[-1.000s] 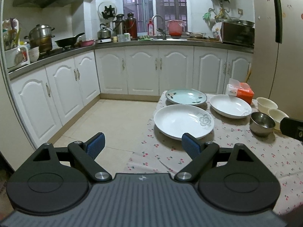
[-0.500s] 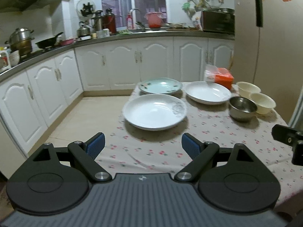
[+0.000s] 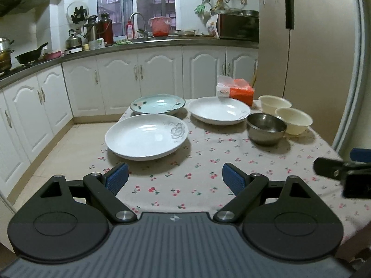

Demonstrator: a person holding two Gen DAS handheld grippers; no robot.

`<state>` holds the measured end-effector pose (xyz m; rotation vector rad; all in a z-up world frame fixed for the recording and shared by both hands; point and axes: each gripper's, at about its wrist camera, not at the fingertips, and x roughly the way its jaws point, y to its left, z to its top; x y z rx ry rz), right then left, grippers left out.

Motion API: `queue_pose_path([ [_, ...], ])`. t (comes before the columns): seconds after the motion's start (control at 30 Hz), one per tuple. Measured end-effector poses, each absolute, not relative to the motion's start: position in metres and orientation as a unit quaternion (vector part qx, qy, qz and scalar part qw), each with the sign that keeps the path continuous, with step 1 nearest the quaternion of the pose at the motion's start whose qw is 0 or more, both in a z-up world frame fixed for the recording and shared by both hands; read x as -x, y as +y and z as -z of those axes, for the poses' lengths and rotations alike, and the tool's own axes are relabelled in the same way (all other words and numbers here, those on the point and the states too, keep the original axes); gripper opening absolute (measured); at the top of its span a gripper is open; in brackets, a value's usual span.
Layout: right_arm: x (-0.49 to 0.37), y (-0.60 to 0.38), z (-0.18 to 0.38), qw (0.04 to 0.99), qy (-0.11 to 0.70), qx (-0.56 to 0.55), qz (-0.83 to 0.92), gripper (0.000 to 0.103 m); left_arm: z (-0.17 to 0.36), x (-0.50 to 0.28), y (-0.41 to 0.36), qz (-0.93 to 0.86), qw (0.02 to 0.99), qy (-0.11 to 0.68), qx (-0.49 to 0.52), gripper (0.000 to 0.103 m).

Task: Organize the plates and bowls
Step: 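Move both tools toward the white plate with grey floral print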

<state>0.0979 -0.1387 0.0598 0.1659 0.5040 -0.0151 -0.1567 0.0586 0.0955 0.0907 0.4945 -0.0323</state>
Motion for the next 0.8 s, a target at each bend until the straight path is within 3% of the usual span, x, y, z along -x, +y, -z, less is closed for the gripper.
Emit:
queue_pose_path([
  [0.47, -0.171, -0.118, -0.058, 0.957, 0.247, -0.124, -0.083, 0.102, -0.107, 0.093, 0.139, -0.039, 0.966, 0.248, 0.064, 0.103],
  [0.67, -0.213, -0.099, -0.055, 0.956, 0.247, -0.121, -0.098, 0.102, -0.103, 0.06, 0.157, -0.048, 0.96, 0.252, 0.109, 0.099],
  [0.8, -0.245, -0.096, -0.047, 0.945, 0.262, -0.157, -0.113, 0.1, -0.093, 0.042, 0.166, -0.056, 0.956, 0.264, 0.112, 0.086],
])
